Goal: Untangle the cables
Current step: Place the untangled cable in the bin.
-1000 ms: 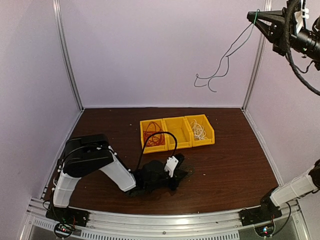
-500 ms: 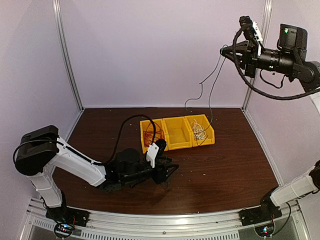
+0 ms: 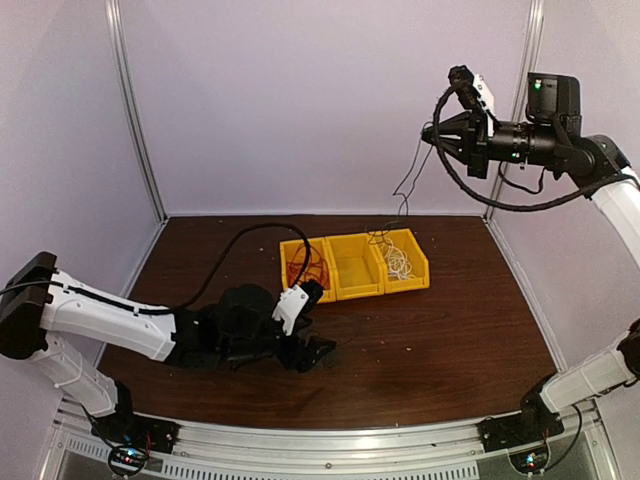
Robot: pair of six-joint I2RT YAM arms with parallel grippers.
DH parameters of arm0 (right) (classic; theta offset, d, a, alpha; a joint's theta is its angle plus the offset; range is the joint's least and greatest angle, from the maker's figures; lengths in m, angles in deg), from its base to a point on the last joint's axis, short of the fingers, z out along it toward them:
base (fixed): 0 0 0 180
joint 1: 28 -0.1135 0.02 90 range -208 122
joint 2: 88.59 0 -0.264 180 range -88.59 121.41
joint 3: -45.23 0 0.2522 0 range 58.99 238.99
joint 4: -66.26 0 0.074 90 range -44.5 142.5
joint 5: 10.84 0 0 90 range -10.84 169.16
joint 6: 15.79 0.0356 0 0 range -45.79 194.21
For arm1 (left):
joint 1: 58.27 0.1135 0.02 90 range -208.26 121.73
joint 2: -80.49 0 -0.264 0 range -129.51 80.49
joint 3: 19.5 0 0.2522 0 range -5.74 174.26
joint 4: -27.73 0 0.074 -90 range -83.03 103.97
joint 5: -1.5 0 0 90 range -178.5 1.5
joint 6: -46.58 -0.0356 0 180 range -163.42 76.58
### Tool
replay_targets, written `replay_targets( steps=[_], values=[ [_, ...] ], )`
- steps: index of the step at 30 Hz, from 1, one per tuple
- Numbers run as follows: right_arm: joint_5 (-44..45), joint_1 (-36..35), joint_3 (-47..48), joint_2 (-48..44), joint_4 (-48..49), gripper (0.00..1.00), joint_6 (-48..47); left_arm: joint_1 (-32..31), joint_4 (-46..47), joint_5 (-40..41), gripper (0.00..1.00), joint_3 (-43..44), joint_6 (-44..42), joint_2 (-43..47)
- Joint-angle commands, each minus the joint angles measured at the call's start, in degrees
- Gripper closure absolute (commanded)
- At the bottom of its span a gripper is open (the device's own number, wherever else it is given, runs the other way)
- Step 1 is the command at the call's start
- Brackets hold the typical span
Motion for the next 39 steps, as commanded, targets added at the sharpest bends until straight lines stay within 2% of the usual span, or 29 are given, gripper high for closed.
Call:
replay_targets(
  steps=[1,4,6,9,11,13,17,22,27,30,39],
  values=[
    [-0.75,0.27,-0.47,2.01,4.79,1.00,2.46,1.03,-11.97,3.16,0.20,5.21,-0.60,4.58],
    [0.18,0.26,0.08,3.98,6.16,1.00,2.87,2.57,-22.24,1.68,0.17,10.24,-2.49,5.15],
    [0.90,0.22,0.92,5.48,6.76,1.00,3.33,2.84,-28.58,4.82,0.17,13.94,-4.30,5.56],
    [1.84,0.22,1.77,7.62,7.60,1.00,3.46,4.90,-32.08,8.73,0.15,17.05,-5.91,8.21],
    [2.48,0.25,2.09,8.96,8.18,1.00,3.65,8.10,-32.30,10.87,0.10,19.11,-6.10,9.93],
    [2.79,0.27,2.33,10.26,8.59,1.00,3.88,11.85,-31.74,13.40,0.08,21.77,-5.86,10.95],
    [3.11,0.27,2.82,12.92,9.72,1.00,4.66,17.79,-24.84,19.45,0.02,25.17,-6.40,11.25],
    [3.60,0.26,3.61,17.22,10.48,1.00,5.07,22.88,-11.81,26.44,0.02,22.26,-11.47,8.62],
    [4.49,0.22,3.33,22.32,11.04,1.00,4.77,29.13,-8.81,21.22,0.02,15.13,-8.33,10.25],
    [5.15,0.22,3.31,25.83,11.46,1.00,4.69,29.54,-6.18,20.43,0.02,12.35,-11.05,13.69],
    [9.84,0.22,6.01,35.84,10.95,1.00,4.79,29.54,-6.41,20.98,0.03,12.39,-15.51,18.68]
  ],
)
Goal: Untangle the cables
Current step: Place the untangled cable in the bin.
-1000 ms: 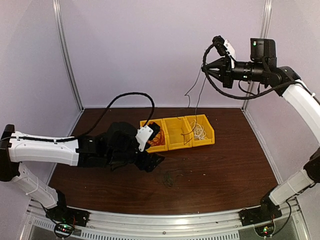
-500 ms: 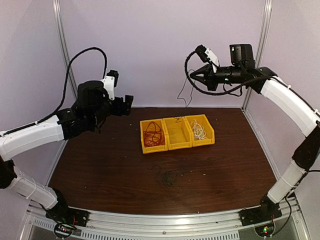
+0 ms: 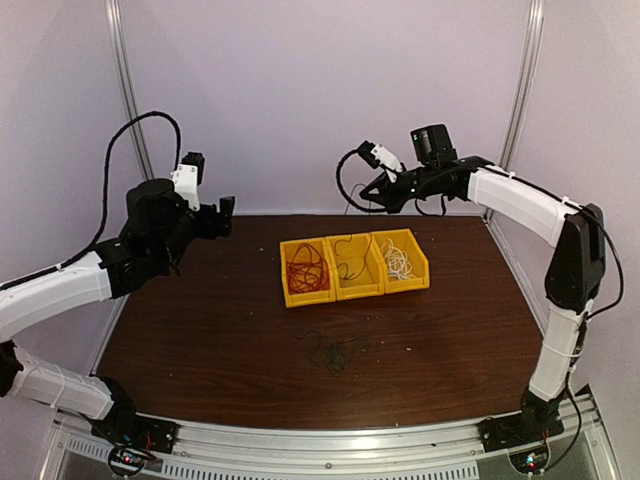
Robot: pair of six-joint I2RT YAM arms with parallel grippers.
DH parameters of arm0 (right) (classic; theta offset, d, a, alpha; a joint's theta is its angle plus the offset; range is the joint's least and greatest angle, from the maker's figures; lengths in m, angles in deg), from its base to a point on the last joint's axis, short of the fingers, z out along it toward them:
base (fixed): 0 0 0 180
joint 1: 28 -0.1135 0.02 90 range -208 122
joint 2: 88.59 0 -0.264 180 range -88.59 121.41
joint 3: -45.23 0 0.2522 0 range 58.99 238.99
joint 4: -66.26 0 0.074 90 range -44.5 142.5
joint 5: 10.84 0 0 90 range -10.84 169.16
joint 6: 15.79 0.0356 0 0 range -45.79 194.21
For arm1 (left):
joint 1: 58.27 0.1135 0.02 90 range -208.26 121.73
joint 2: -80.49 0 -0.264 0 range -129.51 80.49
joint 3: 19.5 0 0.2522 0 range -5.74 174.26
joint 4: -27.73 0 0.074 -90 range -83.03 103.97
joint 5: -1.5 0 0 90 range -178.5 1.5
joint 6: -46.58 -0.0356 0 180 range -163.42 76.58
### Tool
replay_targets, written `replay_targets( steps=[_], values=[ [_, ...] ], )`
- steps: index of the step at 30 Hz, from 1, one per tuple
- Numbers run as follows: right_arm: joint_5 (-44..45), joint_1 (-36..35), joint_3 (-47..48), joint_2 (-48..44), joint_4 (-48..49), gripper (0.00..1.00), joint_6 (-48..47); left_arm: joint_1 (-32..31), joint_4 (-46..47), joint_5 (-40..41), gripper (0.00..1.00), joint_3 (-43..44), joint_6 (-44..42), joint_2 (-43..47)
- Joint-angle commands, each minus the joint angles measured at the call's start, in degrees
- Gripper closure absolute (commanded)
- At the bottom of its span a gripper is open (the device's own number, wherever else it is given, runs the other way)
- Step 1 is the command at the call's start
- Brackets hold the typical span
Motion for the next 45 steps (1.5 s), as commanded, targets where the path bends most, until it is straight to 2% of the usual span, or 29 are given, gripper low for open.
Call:
replay_targets(
  steps=[1,11,21,38,45],
  values=[
    [3.44,0.22,3.83,4.25,-0.02,1.00,0.98,-0.01,3.43,-0.35,0.03,0.97,-2.96,1.71],
    [5.73,-0.15,5.69,14.07,-2.31,1.00,2.61,-0.01,3.90,-0.54,0.03,0.18,-3.40,3.69],
    [7.57,-2.14,4.10,18.68,-3.26,1.00,3.73,0.05,3.33,-1.65,0.04,0.36,-2.61,3.92],
    [13.90,-3.29,7.41,24.52,-8.42,1.00,3.96,0.05,3.46,-3.08,0.04,0.27,-2.58,3.78],
    [15.75,-4.27,7.85,22.18,-10.41,0.82,4.07,0.07,3.71,-3.32,0.04,0.18,-2.58,3.93]
  ],
)
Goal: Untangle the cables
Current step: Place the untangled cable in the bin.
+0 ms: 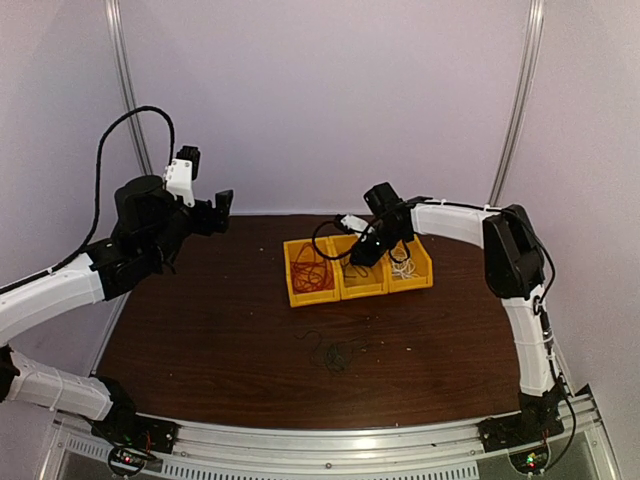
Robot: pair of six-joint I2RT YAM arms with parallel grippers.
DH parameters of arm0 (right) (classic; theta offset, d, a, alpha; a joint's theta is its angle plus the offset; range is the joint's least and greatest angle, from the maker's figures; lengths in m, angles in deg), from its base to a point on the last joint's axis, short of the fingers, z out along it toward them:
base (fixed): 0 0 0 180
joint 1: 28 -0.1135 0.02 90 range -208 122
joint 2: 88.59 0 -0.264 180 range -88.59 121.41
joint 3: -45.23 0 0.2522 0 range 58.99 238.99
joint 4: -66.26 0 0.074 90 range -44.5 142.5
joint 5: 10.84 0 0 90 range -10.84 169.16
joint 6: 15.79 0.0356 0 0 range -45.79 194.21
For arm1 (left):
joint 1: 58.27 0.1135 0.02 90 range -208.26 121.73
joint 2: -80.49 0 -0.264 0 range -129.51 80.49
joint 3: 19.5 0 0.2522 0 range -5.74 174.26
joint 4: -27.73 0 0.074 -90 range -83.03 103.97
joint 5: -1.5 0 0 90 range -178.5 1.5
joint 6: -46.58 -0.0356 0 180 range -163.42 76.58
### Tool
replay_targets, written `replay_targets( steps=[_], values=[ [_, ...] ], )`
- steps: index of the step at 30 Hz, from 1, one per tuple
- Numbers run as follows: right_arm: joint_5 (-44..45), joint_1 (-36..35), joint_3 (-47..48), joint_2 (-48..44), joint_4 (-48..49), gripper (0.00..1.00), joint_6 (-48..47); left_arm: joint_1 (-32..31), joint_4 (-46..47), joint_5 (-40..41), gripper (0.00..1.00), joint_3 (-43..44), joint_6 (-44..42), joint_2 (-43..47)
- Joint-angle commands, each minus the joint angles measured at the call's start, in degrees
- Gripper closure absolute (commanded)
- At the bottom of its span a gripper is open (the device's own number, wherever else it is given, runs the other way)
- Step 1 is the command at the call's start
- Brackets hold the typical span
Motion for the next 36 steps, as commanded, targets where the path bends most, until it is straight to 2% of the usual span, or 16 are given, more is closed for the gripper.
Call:
replay_targets(
  steps=[1,5,9,17,20,23,27,29,33,36],
  values=[
    [3.75,-0.93,1.55,-2.18,-3.66,0.76,0.61,0.07,2.56,-0.80,0.04,0.09,-0.30,1.01],
    [5.92,-1.36,2.49,-6.33,-8.48,0.65,-0.18,0.07,2.49,-1.65,0.04,0.10,-0.31,1.35],
    [8.59,-1.26,1.83,-9.08,-12.72,0.60,-1.57,0.07,2.54,-1.76,0.04,0.09,-0.29,1.27],
    [9.36,-1.30,-3.03,-16.76,-14.15,0.50,-2.53,0.07,1.56,-4.91,0.05,0.99,0.07,-1.58],
    [9.47,-1.34,-9.28,-23.19,-11.50,0.50,-4.33,0.07,-0.44,-10.19,0.08,2.31,-0.05,-3.87],
    [5.45,-1.44,-19.58,-31.66,-7.47,0.50,-7.91,0.07,-2.59,-16.17,0.11,3.51,-0.25,-6.46],
    [1.01,-1.62,-32.08,-41.30,-4.12,0.53,-12.43,0.01,-6.87,-24.76,0.28,6.50,-1.11,-11.08],
    [-2.30,-1.61,-37.86,-44.87,-3.29,0.54,-14.74,-0.85,-8.68,-26.10,0.33,8.20,0.59,-12.85],
    [-9.54,-2.85,-46.28,-50.00,-1.17,0.57,-18.03,-4.73,-12.68,-26.11,0.34,9.19,2.33,-14.11],
    [-9.95,-5.99,-49.68,-50.32,1.17,0.57,-18.89,-5.11,-14.53,-26.13,0.35,6.90,9.27,-13.72]
  ],
)
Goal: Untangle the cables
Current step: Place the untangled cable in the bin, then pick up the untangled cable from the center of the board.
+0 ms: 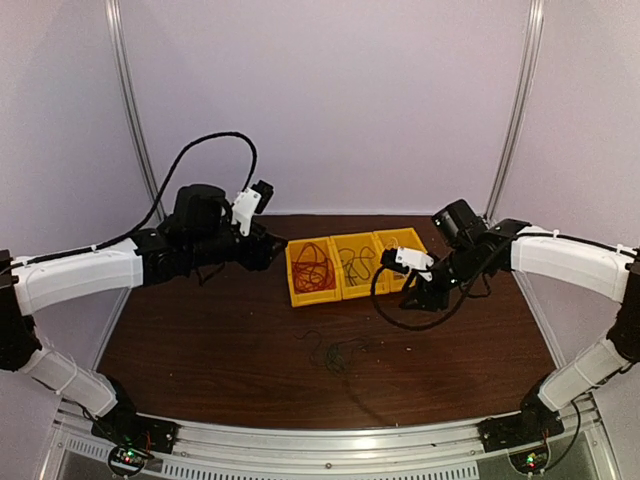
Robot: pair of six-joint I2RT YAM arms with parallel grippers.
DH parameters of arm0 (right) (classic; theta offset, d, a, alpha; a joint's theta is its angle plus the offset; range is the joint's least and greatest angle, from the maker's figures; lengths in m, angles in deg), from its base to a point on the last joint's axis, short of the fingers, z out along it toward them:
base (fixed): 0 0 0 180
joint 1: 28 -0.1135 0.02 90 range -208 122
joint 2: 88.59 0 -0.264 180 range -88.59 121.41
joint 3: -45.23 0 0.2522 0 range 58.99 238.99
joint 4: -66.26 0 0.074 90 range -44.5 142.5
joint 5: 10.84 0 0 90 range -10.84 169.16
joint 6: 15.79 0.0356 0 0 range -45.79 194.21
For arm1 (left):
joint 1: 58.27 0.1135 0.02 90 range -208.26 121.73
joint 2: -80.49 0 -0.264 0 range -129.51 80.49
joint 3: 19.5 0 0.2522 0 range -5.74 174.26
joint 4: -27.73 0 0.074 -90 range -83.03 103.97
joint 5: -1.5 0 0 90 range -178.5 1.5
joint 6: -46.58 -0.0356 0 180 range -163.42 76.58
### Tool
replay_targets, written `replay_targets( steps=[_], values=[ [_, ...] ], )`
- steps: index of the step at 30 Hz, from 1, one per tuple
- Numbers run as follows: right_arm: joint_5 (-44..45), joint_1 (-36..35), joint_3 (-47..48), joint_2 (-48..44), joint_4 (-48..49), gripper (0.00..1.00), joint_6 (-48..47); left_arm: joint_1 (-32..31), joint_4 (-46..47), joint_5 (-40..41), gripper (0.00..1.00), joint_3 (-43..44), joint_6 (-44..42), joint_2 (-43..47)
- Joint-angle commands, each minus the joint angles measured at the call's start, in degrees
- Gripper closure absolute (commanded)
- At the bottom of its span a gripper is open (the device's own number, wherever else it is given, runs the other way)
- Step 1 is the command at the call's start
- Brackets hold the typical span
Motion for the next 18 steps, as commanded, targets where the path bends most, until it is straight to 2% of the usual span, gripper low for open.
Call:
replay_targets(
  steps=[1,5,10,13,16,18],
  values=[
    [-4.39,-4.82,-3.96,-0.67,5.60,0.57,-3.13,-0.96,-2.31,-2.05,0.35,-2.46,10.05,1.35],
    [-0.56,-10.65,-1.36,3.72,8.42,0.58,-2.35,-0.99,1.94,0.07,0.32,-13.85,21.53,6.43],
    [-2.16,-14.97,9.77,14.14,5.96,0.64,-2.34,-0.94,3.76,4.03,0.31,-23.36,29.48,11.92],
    [-1.00,-17.32,14.66,19.47,6.96,0.67,-1.84,-0.94,5.35,-1.17,0.33,-25.97,30.71,12.10],
    [-3.17,-17.41,19.75,24.87,4.20,0.71,0.42,-1.14,12.14,-10.00,0.36,-29.56,33.70,11.08],
    [-2.68,-17.30,19.35,25.80,4.13,0.73,0.81,-2.31,15.84,-12.58,0.35,-30.91,37.23,8.89]
  ],
)
